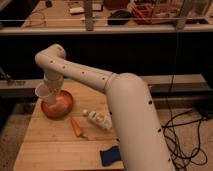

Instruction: Place the ceramic cup in the ceramic bowl

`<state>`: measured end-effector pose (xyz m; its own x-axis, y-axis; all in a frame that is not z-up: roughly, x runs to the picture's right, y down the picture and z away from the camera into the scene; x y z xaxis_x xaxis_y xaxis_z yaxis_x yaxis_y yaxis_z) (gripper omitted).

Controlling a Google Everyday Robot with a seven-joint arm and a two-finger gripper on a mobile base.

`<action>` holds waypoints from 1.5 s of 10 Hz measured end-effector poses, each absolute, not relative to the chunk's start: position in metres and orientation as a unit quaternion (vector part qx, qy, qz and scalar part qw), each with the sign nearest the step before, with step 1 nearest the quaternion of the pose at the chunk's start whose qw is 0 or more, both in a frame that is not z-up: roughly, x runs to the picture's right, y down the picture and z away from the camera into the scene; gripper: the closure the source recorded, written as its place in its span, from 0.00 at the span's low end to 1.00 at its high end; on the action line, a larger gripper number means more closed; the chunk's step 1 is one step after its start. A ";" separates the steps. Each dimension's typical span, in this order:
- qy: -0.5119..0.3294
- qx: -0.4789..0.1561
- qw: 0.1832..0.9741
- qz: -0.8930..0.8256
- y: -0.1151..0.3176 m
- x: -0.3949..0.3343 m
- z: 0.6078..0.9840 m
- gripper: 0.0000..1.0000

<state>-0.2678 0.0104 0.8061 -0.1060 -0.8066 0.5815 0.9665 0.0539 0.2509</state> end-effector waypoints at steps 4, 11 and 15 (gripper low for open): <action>-0.311 -0.130 0.655 -0.676 0.011 -0.270 0.806 0.78; -0.312 -0.134 0.656 -0.673 0.011 -0.267 0.807 0.65; -0.313 -0.137 0.657 -0.672 0.011 -0.266 0.808 0.69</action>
<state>-0.2660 0.0115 0.8077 -0.0997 -0.7972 0.5954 0.9685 0.0595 0.2418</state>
